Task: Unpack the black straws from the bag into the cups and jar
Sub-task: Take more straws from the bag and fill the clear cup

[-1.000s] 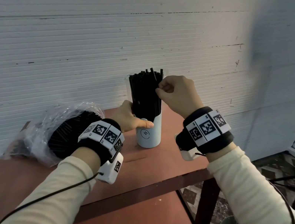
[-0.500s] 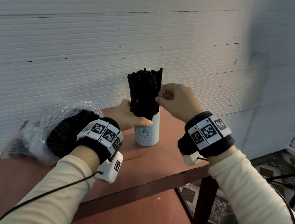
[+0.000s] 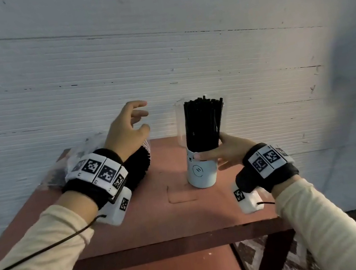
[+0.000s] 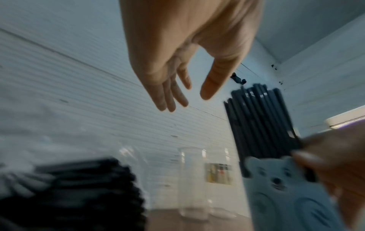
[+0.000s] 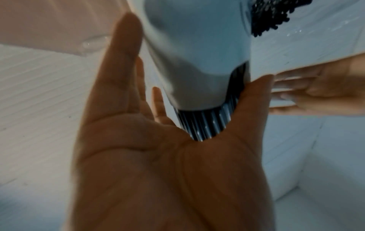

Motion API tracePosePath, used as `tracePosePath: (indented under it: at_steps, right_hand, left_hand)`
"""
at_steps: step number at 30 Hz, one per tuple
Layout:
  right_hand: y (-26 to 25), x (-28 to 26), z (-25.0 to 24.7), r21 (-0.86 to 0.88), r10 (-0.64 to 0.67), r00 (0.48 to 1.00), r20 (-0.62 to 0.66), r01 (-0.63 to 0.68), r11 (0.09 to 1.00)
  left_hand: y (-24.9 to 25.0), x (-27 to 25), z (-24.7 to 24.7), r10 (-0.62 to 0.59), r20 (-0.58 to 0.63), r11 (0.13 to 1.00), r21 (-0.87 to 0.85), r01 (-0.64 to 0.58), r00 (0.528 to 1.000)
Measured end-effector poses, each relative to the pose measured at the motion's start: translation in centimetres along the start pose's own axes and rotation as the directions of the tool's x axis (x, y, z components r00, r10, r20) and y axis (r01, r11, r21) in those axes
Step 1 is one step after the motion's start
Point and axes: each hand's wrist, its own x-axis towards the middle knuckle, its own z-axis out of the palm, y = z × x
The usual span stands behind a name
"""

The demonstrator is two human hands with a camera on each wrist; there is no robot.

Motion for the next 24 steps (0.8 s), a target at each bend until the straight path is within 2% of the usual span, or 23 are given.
tracePosePath:
  at_steps: [2,4,7,10,13,17,20,24]
  right_hand:
    - [-0.2,0.5,0.4,0.023,-0.026,0.999,0.029,0.025,0.999]
    - [-0.7,1.2,0.8,0.043,-0.033,0.999,0.018,0.032,0.999]
    - [-2.6,2.5,2.0,0.122,-0.060,0.997,-0.038,0.064,0.991]
    - [-5.4,4.0,3.4,0.215,-0.147,0.985,-0.094,0.164,0.963]
    - [-7.8,6.5,5.2,0.206,-0.183,0.963,-0.198,0.223,0.953]
    - [-8.6,11.5,7.1,0.137,-0.129,0.943,-0.306,0.178,0.974]
    - [-8.1,14.9,7.4,0.072,-0.061,0.942,-0.329,0.090,0.993]
    - [-8.2,16.9,7.9,0.034,0.003,0.954,-0.301,0.008,0.999]
  left_hand:
    - [-0.6,0.3,-3.1,0.040,-0.104,0.999,0.037,-0.036,0.994]
    - [-1.6,0.7,-5.8,0.026,-0.113,0.995,0.094,-0.015,0.993]
    - [-3.8,1.1,-8.8,-0.062,0.030,0.980,0.190,0.055,0.998]
    - [-5.8,1.1,-9.8,-0.174,0.207,0.957,0.268,0.115,0.963]
    - [-7.5,1.6,-9.9,-0.209,0.290,0.953,0.276,0.127,0.934]
    - [-9.4,2.0,-10.1,-0.260,0.344,0.938,0.310,0.152,0.902]
    - [-9.5,2.1,-10.0,-0.313,0.309,0.914,0.356,0.196,0.898]
    - [-9.8,2.7,-9.7,-0.286,0.324,0.932,0.312,0.183,0.902]
